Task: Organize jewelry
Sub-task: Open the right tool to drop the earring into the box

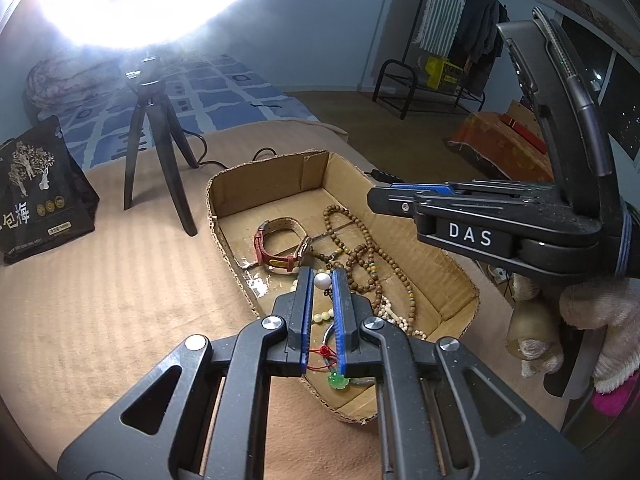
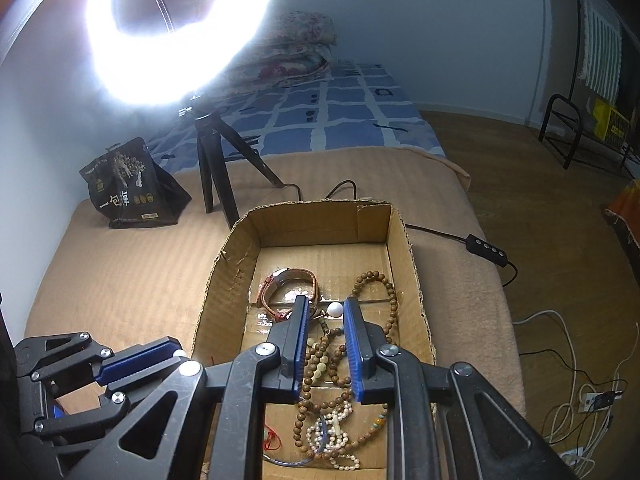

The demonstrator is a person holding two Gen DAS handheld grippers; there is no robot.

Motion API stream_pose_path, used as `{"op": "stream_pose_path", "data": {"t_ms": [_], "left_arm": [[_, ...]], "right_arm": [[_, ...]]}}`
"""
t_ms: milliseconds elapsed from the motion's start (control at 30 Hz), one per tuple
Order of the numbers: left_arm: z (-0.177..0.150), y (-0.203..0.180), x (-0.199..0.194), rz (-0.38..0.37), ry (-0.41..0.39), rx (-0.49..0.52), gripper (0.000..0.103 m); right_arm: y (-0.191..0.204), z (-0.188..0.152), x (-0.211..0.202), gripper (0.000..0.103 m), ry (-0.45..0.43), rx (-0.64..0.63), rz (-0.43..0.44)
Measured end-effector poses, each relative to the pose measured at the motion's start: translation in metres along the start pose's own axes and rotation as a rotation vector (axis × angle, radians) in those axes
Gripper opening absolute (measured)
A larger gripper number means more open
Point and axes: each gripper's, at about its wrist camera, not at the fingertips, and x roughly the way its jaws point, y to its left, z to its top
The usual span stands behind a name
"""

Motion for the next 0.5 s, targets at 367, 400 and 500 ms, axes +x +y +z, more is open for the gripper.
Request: {"op": "stream_pose_path", "data": {"t_ms": [367, 400, 500], "left_arm": [[-0.0023, -0.0053, -0.0005, 0.010, -0.011, 0.013, 0.059], [-0.0027, -0.0050, -0.0018, 0.015, -0.020, 0.013, 0.059], [-0.0034, -0.0040, -0.0006, 0.019, -0.005, 0.013, 0.059]], "right_arm": [[-0.0009, -0.0002, -0.0041, 0.080, -0.038, 0.008, -0.041], [-0.0010, 0.0001, -0.0048, 0.081, -0.040, 0.010, -0.042], [-0.0006, 0.0005, -0.0049, 0.088, -0.042, 0.009, -0.049]]}}
